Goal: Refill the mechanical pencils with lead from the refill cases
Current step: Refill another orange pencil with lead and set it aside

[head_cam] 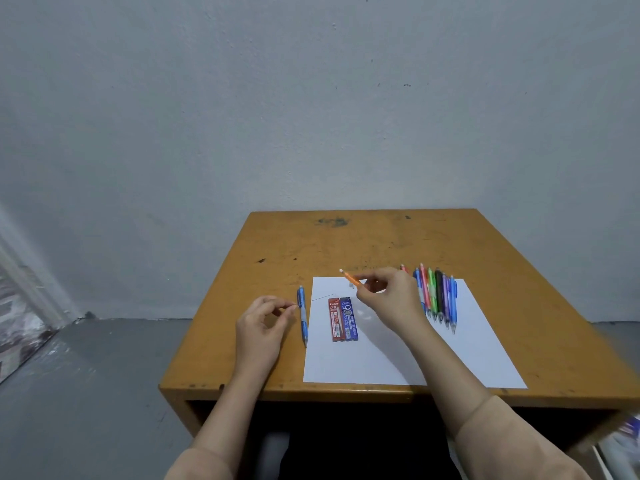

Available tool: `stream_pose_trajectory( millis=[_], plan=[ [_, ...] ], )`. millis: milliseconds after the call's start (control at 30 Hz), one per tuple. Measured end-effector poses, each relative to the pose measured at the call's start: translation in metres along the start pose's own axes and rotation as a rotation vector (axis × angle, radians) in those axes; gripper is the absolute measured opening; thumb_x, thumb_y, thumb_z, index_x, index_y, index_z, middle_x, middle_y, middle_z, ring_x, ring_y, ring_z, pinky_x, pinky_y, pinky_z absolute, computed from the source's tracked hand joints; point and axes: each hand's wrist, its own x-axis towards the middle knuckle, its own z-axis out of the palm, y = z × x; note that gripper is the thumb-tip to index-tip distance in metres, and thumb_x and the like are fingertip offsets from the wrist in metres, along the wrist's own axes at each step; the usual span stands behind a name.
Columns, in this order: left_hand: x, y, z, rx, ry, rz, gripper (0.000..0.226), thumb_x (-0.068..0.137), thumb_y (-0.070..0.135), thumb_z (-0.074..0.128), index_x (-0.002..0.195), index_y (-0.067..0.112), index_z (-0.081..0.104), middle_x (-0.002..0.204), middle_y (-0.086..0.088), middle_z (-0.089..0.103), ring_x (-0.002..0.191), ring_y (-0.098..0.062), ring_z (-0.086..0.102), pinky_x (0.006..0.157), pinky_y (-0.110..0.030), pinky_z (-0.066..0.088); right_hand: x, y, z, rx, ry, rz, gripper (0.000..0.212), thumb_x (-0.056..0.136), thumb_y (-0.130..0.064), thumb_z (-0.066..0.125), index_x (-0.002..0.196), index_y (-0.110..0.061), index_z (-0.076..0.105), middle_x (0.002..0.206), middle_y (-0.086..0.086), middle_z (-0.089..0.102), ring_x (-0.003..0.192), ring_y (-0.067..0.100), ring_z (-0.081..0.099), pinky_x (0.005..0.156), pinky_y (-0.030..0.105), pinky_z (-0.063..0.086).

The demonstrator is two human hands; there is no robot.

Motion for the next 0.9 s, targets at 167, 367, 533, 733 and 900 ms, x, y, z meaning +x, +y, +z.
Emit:
stream_pose_trajectory(
  millis=[167, 367, 533, 733, 900],
  plan=[
    [0.0003, -0.0014, 0.0004, -0.028, -0.002, 0.007, 0.011, 0.082, 0.012, 0.07, 0.085, 0.022, 0.072, 0.09, 0.013, 0.063, 0.09, 0.006, 0.055, 0.067, -0.002, 0.041, -0.0042, -0.0025, -0.0039, -0.014, -0.071, -0.071, 0.017, 0.086, -0.026, 0.068, 0.101, -0.02, 0.074, 0.098, -0.008, 0.066, 0.078, 0.002, 0.056, 0.054, 0.007, 0.041],
    [0.0001, -0.0028, 0.0003, -0.041, 0.0, 0.028, 0.012, 0.083, 0.01, 0.07, 0.085, 0.022, 0.072, 0.089, 0.013, 0.063, 0.091, 0.005, 0.056, 0.067, -0.004, 0.044, -0.0067, 0.0039, -0.0036, -0.07, -0.176, -0.106, 0.025, 0.091, -0.028, 0.062, 0.114, -0.023, 0.069, 0.117, -0.005, 0.068, 0.1, 0.003, 0.057, 0.072, 0.017, 0.05],
    [0.0, -0.0021, 0.0002, -0.048, -0.001, 0.034, 0.012, 0.083, 0.009, 0.069, 0.086, 0.021, 0.072, 0.089, 0.013, 0.063, 0.091, 0.006, 0.056, 0.068, -0.005, 0.044, -0.0049, 0.0063, -0.0026, -0.154, -0.251, -0.134, 0.025, 0.095, -0.023, 0.056, 0.116, -0.031, 0.067, 0.114, -0.005, 0.063, 0.09, 0.003, 0.052, 0.066, 0.017, 0.043],
    [-0.0002, -0.0024, 0.0006, -0.064, 0.002, 0.039, 0.011, 0.082, 0.008, 0.07, 0.086, 0.019, 0.073, 0.089, 0.011, 0.064, 0.09, 0.003, 0.057, 0.069, -0.004, 0.044, -0.0068, 0.0047, 0.0007, -0.162, -0.3, -0.139, 0.023, 0.095, -0.025, 0.055, 0.114, -0.03, 0.068, 0.113, -0.004, 0.06, 0.098, 0.006, 0.051, 0.067, 0.016, 0.044],
    [-0.001, -0.0016, 0.0004, -0.074, 0.003, 0.052, 0.013, 0.082, 0.008, 0.07, 0.085, 0.02, 0.072, 0.088, 0.013, 0.063, 0.089, 0.005, 0.056, 0.069, -0.005, 0.044, -0.0094, 0.0013, 0.0042, -0.16, -0.3, -0.139, 0.023, 0.095, -0.023, 0.056, 0.113, -0.028, 0.068, 0.113, -0.004, 0.06, 0.1, 0.005, 0.051, 0.064, 0.011, 0.042]
  ],
)
